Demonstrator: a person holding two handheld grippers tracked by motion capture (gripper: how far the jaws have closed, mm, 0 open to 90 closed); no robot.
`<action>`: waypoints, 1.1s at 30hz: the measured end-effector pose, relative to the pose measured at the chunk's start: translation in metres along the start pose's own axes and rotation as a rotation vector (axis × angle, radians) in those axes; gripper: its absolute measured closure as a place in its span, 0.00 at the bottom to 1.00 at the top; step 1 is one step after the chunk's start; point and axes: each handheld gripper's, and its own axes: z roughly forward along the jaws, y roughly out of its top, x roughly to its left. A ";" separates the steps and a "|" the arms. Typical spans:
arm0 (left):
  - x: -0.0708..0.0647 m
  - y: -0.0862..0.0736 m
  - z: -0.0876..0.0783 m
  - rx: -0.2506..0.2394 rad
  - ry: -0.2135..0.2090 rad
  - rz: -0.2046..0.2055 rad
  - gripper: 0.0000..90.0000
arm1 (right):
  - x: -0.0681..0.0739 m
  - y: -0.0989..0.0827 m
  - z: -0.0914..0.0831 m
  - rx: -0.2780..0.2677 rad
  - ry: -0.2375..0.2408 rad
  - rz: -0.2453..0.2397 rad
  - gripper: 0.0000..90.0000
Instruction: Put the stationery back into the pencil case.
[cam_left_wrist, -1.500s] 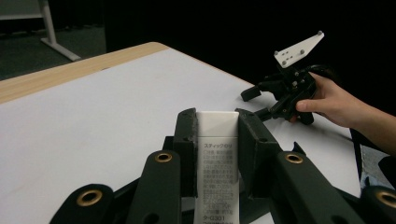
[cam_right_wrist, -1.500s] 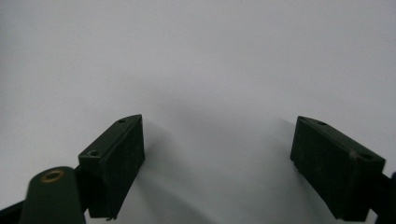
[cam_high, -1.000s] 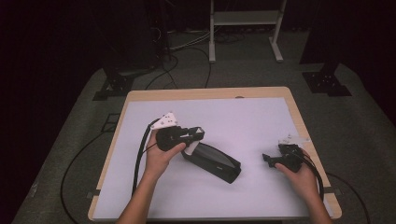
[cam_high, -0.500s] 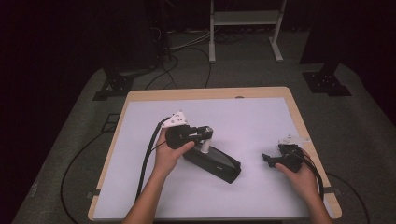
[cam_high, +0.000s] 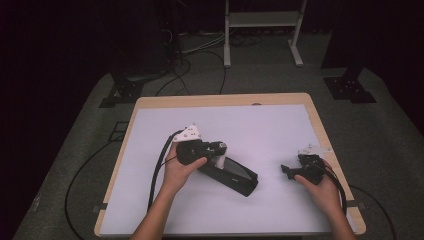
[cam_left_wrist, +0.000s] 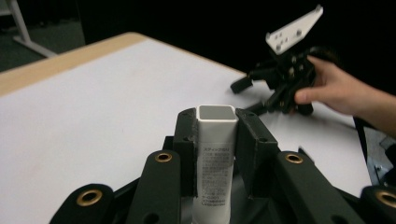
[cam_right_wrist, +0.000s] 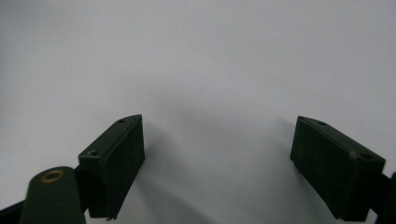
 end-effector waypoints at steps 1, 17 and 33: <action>-0.001 -0.002 0.000 -0.004 0.002 -0.001 0.79 | 0.000 0.000 0.000 0.000 0.000 0.000 0.18; -0.002 -0.019 -0.001 0.032 -0.003 -0.020 0.78 | 0.000 0.000 0.000 0.000 0.000 0.000 0.18; -0.002 -0.023 -0.022 0.027 0.035 -0.011 0.68 | 0.000 0.000 0.000 0.000 0.000 -0.001 0.18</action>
